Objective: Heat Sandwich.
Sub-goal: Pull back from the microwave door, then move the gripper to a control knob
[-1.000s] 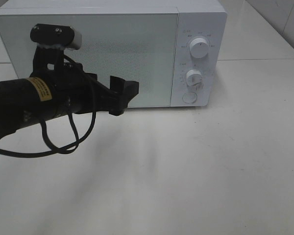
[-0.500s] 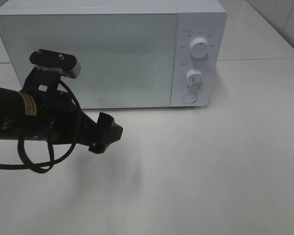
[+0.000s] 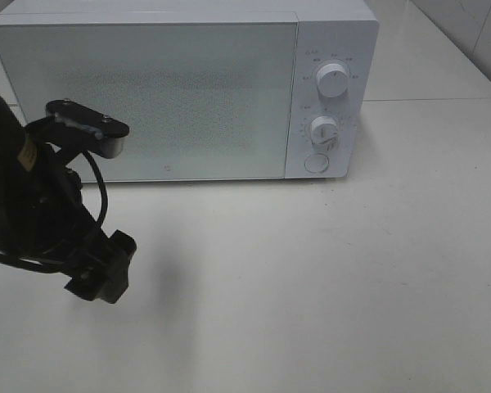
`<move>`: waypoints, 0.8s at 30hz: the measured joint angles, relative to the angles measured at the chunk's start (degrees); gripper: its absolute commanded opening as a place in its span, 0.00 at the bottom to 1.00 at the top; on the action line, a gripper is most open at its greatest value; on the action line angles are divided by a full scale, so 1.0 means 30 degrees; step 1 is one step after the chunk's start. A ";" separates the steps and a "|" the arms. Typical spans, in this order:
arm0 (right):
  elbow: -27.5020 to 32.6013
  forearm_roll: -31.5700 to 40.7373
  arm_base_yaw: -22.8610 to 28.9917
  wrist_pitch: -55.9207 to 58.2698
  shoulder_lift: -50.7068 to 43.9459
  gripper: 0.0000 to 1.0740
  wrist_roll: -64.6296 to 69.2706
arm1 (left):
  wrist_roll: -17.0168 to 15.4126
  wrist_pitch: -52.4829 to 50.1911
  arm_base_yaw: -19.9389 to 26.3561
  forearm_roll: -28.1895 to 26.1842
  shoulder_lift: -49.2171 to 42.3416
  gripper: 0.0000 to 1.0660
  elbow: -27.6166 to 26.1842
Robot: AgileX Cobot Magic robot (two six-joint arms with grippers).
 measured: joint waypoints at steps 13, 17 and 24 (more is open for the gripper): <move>0.0000 0.0000 0.0000 0.0000 0.0000 0.69 0.0000 | 0.0439 0.2177 0.5061 -0.0325 -0.4412 0.92 -0.0115; 0.0000 0.0000 0.0000 0.0000 0.0000 0.69 0.0000 | 0.1089 0.2693 0.7334 -0.0783 -0.6188 0.92 -0.0115; 0.0000 0.0000 0.0000 0.0000 0.0000 0.69 0.0000 | 0.1719 0.3514 1.1173 -0.1203 -0.9072 0.92 -0.0115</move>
